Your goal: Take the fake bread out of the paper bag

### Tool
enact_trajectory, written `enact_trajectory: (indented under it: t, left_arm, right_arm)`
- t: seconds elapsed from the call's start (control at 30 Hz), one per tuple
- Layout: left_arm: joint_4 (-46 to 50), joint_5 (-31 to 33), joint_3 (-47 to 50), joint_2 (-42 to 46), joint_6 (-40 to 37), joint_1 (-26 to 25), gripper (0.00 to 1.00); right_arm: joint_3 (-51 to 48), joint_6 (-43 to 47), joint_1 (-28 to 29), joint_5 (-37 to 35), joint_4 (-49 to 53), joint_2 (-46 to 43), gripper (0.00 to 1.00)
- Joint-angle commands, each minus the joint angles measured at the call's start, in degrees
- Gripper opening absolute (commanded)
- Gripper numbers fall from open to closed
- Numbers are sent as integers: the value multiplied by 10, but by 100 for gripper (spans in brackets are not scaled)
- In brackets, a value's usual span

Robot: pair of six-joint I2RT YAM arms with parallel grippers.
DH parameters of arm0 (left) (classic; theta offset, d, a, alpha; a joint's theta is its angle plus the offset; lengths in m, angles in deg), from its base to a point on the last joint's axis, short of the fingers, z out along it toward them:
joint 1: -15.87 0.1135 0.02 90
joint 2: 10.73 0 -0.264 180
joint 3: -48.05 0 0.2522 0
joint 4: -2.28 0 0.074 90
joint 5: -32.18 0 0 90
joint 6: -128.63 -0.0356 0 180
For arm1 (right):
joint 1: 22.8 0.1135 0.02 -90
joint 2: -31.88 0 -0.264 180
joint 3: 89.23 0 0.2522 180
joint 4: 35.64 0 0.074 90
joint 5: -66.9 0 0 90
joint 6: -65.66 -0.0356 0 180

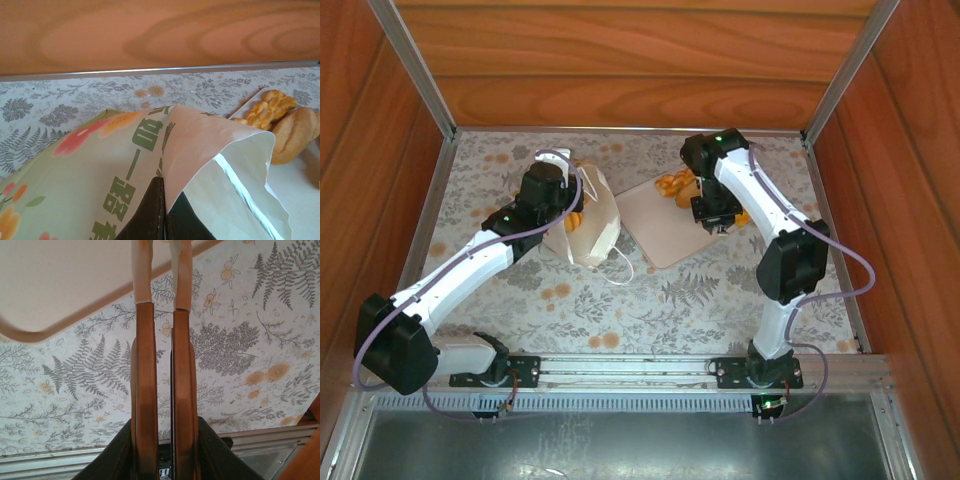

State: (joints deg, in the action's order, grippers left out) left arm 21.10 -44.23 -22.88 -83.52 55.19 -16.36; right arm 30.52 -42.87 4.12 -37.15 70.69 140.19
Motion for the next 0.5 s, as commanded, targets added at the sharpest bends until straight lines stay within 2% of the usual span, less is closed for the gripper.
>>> enact_trajectory:
  t: [0.0,0.3,0.47]
  left_arm:
    - [-30,-7,-1,3,4,4,0]
    - [-30,-6,-5,4,3,3,0]
    - [-31,-3,-5,2,3,4,0]
  right_arm:
    - [15,0,-5,-35,59,5,19]
    - [37,-10,-4,-49,84,28,30]
    - [30,-5,-4,-51,91,20,31]
